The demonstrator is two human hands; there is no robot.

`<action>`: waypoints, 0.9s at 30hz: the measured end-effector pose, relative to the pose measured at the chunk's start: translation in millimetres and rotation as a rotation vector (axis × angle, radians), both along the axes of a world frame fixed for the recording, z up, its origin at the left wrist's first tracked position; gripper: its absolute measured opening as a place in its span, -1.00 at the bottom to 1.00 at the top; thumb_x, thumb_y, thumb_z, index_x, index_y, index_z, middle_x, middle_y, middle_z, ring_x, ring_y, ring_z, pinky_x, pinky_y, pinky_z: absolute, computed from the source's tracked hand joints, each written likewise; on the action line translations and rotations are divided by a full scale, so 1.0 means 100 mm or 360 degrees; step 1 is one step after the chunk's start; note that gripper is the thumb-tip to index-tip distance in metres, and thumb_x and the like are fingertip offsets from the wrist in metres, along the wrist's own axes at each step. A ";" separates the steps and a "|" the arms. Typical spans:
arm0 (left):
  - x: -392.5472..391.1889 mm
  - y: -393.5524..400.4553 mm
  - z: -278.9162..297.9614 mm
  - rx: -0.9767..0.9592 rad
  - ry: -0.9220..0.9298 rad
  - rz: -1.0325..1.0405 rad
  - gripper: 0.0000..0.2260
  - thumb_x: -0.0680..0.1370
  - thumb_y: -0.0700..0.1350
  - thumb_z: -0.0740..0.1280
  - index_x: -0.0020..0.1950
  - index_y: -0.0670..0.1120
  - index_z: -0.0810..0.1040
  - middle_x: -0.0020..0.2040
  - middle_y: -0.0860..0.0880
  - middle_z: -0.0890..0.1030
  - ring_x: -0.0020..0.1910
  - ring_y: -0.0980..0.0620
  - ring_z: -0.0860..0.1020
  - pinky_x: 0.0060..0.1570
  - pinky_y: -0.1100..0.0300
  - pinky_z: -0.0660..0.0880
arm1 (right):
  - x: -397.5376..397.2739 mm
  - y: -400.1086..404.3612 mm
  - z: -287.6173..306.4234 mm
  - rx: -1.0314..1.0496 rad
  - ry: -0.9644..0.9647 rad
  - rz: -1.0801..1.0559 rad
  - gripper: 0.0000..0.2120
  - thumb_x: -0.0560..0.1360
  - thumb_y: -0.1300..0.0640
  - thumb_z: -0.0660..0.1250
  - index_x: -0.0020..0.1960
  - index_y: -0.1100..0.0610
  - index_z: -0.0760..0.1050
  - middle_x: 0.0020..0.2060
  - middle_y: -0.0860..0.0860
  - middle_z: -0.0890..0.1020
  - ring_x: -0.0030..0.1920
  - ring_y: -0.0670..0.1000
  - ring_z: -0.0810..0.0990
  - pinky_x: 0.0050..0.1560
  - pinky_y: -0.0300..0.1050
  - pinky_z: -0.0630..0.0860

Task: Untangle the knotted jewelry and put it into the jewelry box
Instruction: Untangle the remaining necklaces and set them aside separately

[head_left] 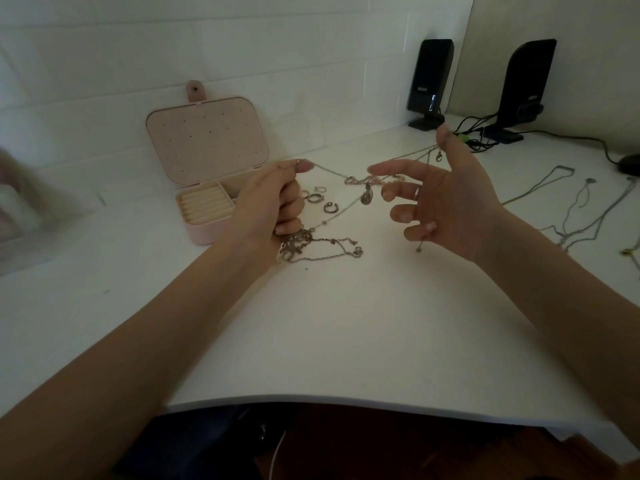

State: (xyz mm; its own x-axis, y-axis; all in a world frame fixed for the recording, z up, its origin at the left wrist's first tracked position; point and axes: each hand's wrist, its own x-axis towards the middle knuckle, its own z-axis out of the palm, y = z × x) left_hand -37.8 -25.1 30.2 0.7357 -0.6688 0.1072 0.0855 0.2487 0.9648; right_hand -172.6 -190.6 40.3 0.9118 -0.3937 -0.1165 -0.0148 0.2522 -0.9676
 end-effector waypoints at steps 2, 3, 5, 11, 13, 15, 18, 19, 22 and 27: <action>-0.01 0.01 0.01 0.0011 -0.0004 -0.0080 -0.71 0.62 -0.26 0.02 0.05 -0.08 0.53 -0.46 0.08 0.11 -0.56 0.17 0.07 -0.65 0.36 0.05 | 0.00 0.00 0.00 -0.0020 0.0013 -0.0036 -0.27 0.52 -0.40 -0.10 0.06 0.08 0.65 -0.30 0.02 0.53 -0.42 -0.03 0.34 -0.41 -0.22 0.02; -0.01 0.02 0.01 0.0028 -0.0016 -0.0116 -0.67 0.61 -0.27 0.02 0.12 -0.07 0.54 -0.44 0.07 0.07 -0.55 0.16 0.05 -0.65 0.35 0.04 | 0.00 0.00 0.01 -0.0029 0.0018 -0.0056 -0.28 0.52 -0.40 -0.09 0.09 0.08 0.64 -0.28 0.01 0.55 -0.41 -0.03 0.36 -0.43 -0.23 0.05; -0.03 0.02 0.02 0.0082 -0.0043 -0.0178 -0.60 0.60 -0.28 0.01 0.26 -0.01 0.53 -0.41 0.05 0.04 -0.53 0.15 0.03 -0.65 0.34 0.04 | 0.00 0.00 0.02 -0.0051 0.0025 -0.0087 -0.31 0.51 -0.40 -0.04 0.14 0.06 0.63 -0.20 0.02 0.58 -0.35 -0.02 0.43 -0.45 -0.25 0.17; -0.09 0.02 0.05 0.0219 -0.0071 -0.0253 -0.58 0.61 -0.25 0.04 0.37 0.10 0.44 -0.43 0.06 0.20 -0.53 0.15 0.08 -0.58 0.30 0.02 | -0.01 0.04 0.04 0.0012 -0.0023 0.0016 -0.35 0.53 -0.37 -0.01 0.16 0.09 0.61 -0.09 0.02 0.66 -0.19 0.02 0.57 -0.21 -0.10 0.42; -0.09 -0.01 0.02 0.0340 -0.0199 -0.0124 -0.65 0.60 -0.24 0.14 0.32 0.04 0.49 -0.40 0.07 0.32 -0.58 0.16 0.14 -0.61 0.33 0.08 | -0.01 0.05 0.05 0.0021 -0.0026 0.0008 -0.38 0.53 -0.35 0.02 0.08 0.09 0.62 -0.09 0.02 0.66 -0.15 0.03 0.58 -0.18 -0.10 0.44; -0.09 -0.03 -0.05 0.0484 -0.0540 0.0051 -0.74 0.57 -0.21 0.28 0.23 0.01 0.55 -0.39 0.09 0.34 -0.59 0.18 0.22 -0.58 0.34 0.18 | -0.01 0.07 0.07 0.0017 -0.0029 -0.0002 -0.43 0.53 -0.33 0.07 0.03 0.09 0.62 -0.10 0.02 0.66 -0.13 0.04 0.59 -0.16 -0.11 0.47; -0.10 -0.03 -0.16 0.0649 -0.1105 0.0193 -0.89 0.52 -0.12 0.39 0.03 0.03 0.62 -0.46 0.12 0.28 -0.52 0.19 0.26 -0.42 0.30 0.23 | -0.02 0.09 0.08 0.0041 -0.0050 0.0007 -0.47 0.53 -0.30 0.10 0.00 0.10 0.61 -0.12 0.02 0.65 -0.13 0.05 0.61 -0.18 -0.15 0.52; -0.10 -0.02 -0.17 0.0700 -0.1204 0.0207 -0.96 0.52 -0.08 0.40 -0.05 0.04 0.64 -0.47 0.10 0.28 -0.50 0.18 0.26 -0.38 0.25 0.25 | -0.02 0.09 0.08 0.0044 -0.0061 0.0008 -0.48 0.54 -0.29 0.10 -0.01 0.11 0.61 -0.12 0.03 0.65 -0.12 0.05 0.62 -0.17 -0.14 0.53; -0.07 -0.02 -0.19 0.0844 -0.1368 0.0289 -0.85 0.53 0.02 0.37 -0.20 0.02 0.62 -0.44 0.06 0.35 -0.41 0.08 0.37 -0.27 0.05 0.36 | -0.02 0.08 0.09 0.0061 -0.0114 -0.0004 -0.54 0.56 -0.21 0.11 -0.03 0.12 0.60 -0.14 0.04 0.66 -0.12 0.06 0.63 -0.14 -0.11 0.52; -0.11 -0.01 -0.16 0.0995 -0.1534 0.0229 -0.88 0.48 0.19 0.35 -0.21 0.20 0.56 -0.44 0.10 0.33 -0.43 0.18 0.33 -0.35 0.16 0.21 | 0.01 0.09 0.08 0.0118 -0.0213 -0.0001 -0.61 0.57 -0.09 0.13 -0.07 0.17 0.59 -0.19 0.09 0.64 -0.12 0.08 0.64 -0.11 -0.11 0.56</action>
